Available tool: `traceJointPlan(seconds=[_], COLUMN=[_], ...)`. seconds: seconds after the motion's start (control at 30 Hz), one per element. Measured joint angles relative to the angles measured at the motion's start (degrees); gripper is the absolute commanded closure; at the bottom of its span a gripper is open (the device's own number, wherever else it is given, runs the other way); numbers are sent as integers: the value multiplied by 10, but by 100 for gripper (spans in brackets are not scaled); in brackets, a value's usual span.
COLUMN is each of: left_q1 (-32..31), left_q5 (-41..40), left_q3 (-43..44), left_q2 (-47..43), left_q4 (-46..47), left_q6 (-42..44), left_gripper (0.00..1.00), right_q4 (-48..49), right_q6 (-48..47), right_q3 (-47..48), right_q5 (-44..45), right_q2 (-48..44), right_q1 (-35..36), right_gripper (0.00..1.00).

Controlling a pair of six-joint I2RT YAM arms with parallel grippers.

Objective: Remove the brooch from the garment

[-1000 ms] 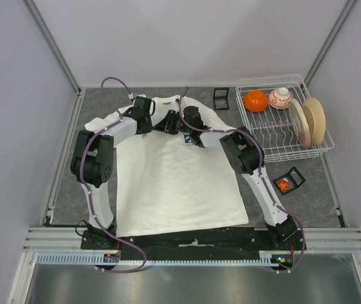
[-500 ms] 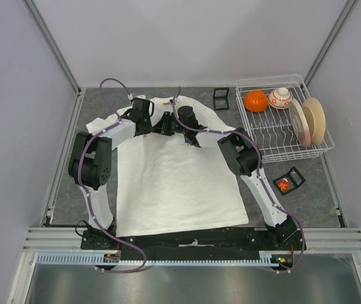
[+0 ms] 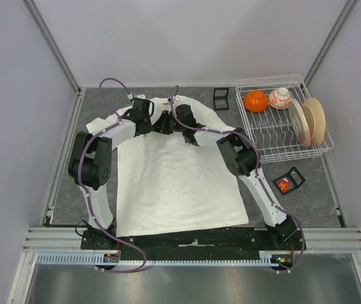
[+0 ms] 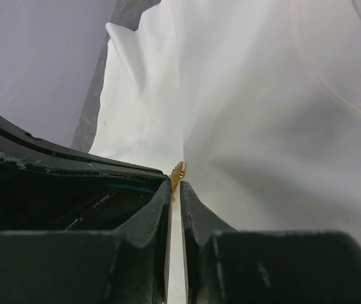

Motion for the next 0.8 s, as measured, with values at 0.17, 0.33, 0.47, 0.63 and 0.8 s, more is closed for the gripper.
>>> traceJointPlan(seconds=[0.17,0.33,0.47,0.63,0.8], left_q1=[0,0,0,0,0], left_q5=[0,-1,0,1,2], left_q3=[-3,-5,-8,-10,-11], left_q2=[0,-1,-2,-2,-2], left_q4=[8,11,15,20,20], left_q6=[0,0,0,0,0], left_gripper=[98,98,98,98,98], right_q4=[-16,-30,-36,-48,-57], right_q6=[-4,-9,-10,-16,-19], right_q3=[2,9,23,27,36], right_q5=[3,7,9,14,16], right_q2=[6,8,16,19,23], right_q1=[3,8,10,13,14], right_gripper=[86,86,86,87,87])
